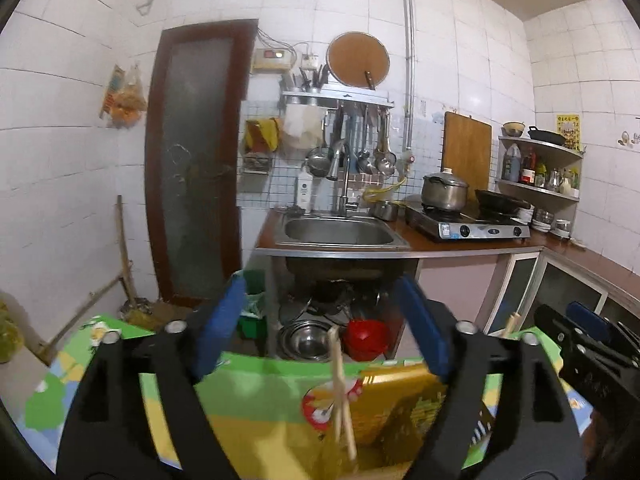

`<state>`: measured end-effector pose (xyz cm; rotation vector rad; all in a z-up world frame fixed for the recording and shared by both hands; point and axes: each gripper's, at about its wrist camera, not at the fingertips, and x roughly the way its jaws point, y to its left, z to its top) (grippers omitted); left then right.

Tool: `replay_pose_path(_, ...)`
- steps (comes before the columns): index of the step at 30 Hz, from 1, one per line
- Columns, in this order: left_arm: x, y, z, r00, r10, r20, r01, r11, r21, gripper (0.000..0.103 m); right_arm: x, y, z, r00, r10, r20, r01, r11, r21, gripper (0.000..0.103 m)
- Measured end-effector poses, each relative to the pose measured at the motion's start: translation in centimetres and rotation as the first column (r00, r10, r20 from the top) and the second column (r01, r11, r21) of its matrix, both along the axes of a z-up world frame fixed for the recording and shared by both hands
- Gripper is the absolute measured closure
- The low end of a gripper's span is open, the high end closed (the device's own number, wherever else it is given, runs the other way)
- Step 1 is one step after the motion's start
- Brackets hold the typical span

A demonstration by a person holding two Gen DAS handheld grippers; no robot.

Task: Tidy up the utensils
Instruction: 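Open both tools to release the chopsticks into the caddy, then grasp the green-handled utensil with the right tool while the left tool approaches chopsticks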

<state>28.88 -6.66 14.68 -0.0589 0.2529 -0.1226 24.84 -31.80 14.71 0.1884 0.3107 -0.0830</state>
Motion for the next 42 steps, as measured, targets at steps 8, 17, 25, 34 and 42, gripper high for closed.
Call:
replay_pose_path(8, -7.1, 3.9, -1.7, 0.996, 0.052, -0.078, -0.051, 0.999, 0.018, 0.005, -6.6, -0.5, -0.9, 0.997, -0.020, -0.081, 0.019, 1.000, -0.017, 0.029)
replay_pose_path(17, -10.0, 5.2, -11.3, 0.953, 0.063, -0.296, -0.043, 0.996, 0.073, 0.005, -9.4, 2.1, -9.1, 0.951, 0.021, -0.307, -0.026, 1.000, -0.015, 0.028)
replay_pose_path(25, -8.9, 5.8, -18.4, 0.887, 0.100, -0.450, -0.051, 0.991, 0.120, 0.005, -10.0, 4.3, -16.1, 0.881, 0.041, -0.471, -0.048, 0.999, -0.005, 0.028)
replay_pose_path(34, -8.3, 6.3, -20.2, 0.848, 0.115, -0.518, -0.068, 0.992, 0.110, 0.005, -9.9, 7.2, -17.4, 0.847, 0.034, -0.531, -0.050, 0.999, -0.015, 0.028)
replay_pose_path(42, -7.8, 6.7, -20.8, 0.821, 0.116, -0.559, -0.075, 0.993, 0.097, 0.005, -9.6, 8.8, -18.0, 0.827, 0.032, -0.561, -0.062, 0.998, -0.034, 0.057)
